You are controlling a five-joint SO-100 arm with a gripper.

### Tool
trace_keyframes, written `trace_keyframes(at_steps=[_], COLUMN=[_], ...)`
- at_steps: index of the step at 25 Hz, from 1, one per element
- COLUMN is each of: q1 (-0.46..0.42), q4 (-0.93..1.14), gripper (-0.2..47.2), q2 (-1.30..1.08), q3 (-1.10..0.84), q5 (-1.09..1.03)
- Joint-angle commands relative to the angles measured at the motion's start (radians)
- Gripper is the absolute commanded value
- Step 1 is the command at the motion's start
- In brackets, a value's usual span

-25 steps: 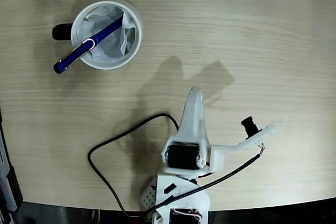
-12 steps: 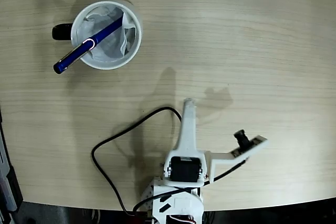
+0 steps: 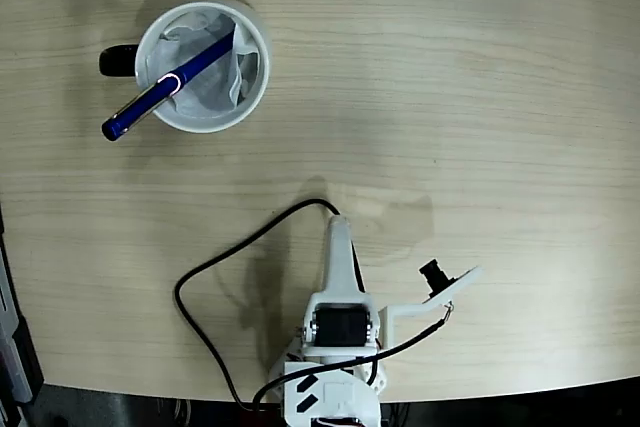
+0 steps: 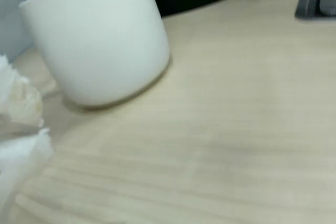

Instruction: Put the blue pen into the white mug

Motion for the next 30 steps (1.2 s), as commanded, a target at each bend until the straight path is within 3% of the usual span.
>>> trace_keyframes(at_steps=[1,7,30], q1=[-0.021,-0.015,-0.017], q4=[0.074,0.201,0.201], gripper=[0.0,0.0,0.0], q2=[0.069,0.069,0.069], q3=[-0.018,-0.049,-0.049], q5=[0.021,0.021,0.021])
